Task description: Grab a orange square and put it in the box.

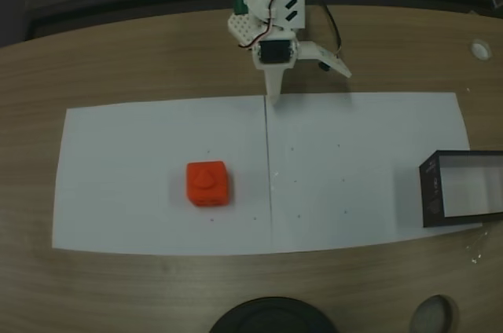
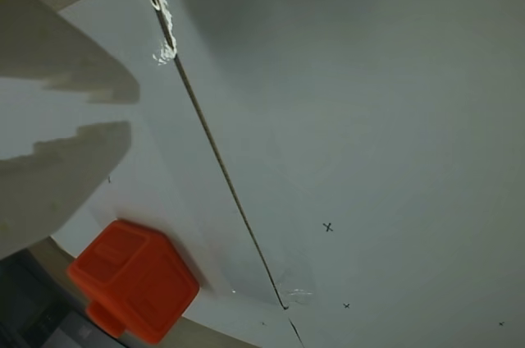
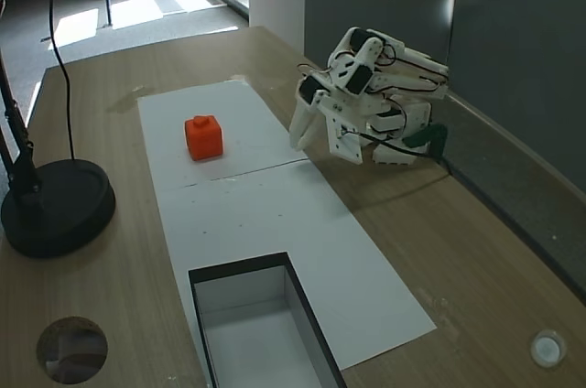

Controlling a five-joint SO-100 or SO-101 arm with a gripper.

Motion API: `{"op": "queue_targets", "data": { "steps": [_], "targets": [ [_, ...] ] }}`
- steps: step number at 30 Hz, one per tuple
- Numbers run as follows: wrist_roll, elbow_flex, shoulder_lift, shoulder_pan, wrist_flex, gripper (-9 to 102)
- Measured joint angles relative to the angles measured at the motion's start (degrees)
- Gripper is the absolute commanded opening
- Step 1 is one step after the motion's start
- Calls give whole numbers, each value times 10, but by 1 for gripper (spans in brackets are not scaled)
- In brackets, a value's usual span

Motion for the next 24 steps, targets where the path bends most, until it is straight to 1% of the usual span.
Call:
{"op": "queue_targets", "data": {
  "steps": [15,17,19,21,23,24],
  "targets": [
    [0,0,0,0,0,1],
    [0,0,0,0,-17,6],
    [0,0,0,12,-45,14],
    [-7,0,0,40,-56,23],
    [-39,0,0,76,-62,29],
    [-59,0,0,96,-69,30]
  ]
}}
